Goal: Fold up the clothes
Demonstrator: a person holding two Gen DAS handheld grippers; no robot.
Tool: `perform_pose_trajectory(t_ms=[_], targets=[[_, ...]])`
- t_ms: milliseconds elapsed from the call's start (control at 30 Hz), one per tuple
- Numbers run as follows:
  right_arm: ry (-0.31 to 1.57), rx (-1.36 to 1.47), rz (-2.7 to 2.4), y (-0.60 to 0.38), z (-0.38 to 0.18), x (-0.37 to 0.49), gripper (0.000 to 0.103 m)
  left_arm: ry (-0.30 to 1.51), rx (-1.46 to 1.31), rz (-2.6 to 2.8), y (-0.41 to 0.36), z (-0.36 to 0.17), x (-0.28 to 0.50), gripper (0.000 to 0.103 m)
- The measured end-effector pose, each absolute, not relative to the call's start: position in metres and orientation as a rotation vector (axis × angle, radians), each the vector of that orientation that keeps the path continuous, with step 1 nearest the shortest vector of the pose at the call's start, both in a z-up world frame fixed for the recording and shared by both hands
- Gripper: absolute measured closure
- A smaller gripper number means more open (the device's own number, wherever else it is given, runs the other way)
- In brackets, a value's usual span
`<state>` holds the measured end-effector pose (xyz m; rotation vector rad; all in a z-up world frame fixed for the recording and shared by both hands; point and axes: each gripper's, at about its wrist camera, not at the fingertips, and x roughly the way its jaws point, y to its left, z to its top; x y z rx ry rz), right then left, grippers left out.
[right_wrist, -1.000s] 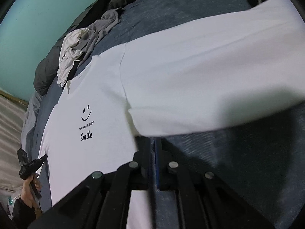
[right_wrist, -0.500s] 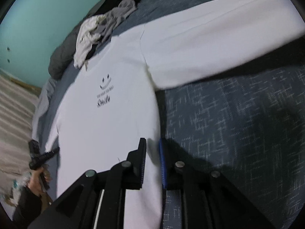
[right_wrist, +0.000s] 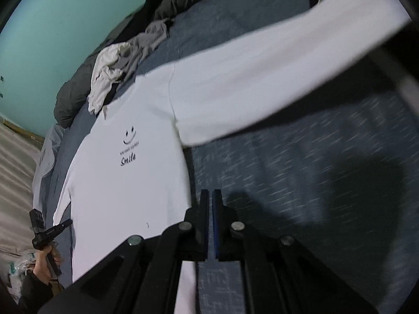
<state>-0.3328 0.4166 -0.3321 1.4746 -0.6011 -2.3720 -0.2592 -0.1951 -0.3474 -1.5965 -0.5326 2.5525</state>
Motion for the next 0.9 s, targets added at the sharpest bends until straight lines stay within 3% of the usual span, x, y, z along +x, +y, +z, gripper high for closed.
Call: perform_pose_trajectory(t_ms=[67,233,400,467,700,800,900], targets=[[-0.605,1.432,-2.399,0.429,-0.313,-0.328,0.101,-0.512,-1.610,2.573,-0.191,-0.343,-0.254,0.084],[-0.598,1.313,-2.482,0.463,-0.256,-0.317,0.098,-0.473,-1.602,2.591,-0.179,-0.331,-0.242,0.079],[-0.634,1.226,-2.602,0.517,-0.203,-0.309,0.075,-0.462,-1.609,2.589,-0.171,-0.323,-0.232,0.078],[-0.689,1.204,-2.642,0.539,-0.190,-0.307,0.072,-0.443,-1.609,2.587,-0.167,-0.319,-0.228,0.078],[-0.881,1.200,-2.790,0.622,-0.166,-0.301,0.056,-0.406,-1.613,2.594,-0.162,-0.306,-0.219,0.077],[-1.024,1.183,-2.806,0.653,-0.169,-0.297,0.055,-0.392,-1.618,2.595,-0.160,-0.300,-0.215,0.077],[-1.039,1.218,-2.828,0.672,-0.173,-0.298,0.052,-0.383,-1.614,2.597,-0.157,-0.295,-0.212,0.077]])
